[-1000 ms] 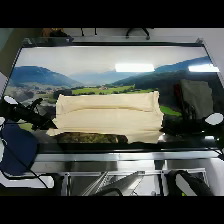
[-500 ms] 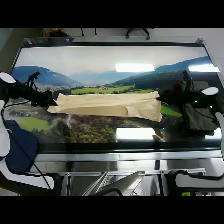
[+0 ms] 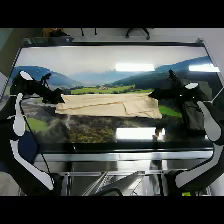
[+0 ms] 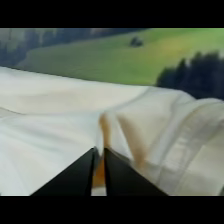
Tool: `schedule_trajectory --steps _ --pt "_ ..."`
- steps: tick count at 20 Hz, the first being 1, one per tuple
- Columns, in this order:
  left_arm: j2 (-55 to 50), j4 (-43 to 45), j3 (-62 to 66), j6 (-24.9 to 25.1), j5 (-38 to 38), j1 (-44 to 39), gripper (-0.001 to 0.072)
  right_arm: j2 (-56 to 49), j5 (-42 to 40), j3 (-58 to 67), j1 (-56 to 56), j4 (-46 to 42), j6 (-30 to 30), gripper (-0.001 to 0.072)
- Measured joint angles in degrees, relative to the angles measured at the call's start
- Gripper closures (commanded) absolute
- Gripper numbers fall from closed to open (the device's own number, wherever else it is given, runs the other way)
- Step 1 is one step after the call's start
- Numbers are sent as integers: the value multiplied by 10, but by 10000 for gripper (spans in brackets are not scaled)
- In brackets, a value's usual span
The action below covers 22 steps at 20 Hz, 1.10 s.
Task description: Fold the shirts.
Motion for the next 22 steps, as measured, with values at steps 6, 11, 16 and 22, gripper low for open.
schedule_trajectory --steps 6,11,16,22 --pt "-7 -2 14 -4 -13 1 15 19 21 36 -10 -43 16 55" --pt "36 -2 16 -7 -29 12 16 27 56 56 -55 -97 79 55" --pt "99 -7 16 -15 -23 17 17 -23 108 59 -64 -102 100 56" --pt "152 -21 16 -17 0 -14 692 -73 138 62 -46 -48 82 67"
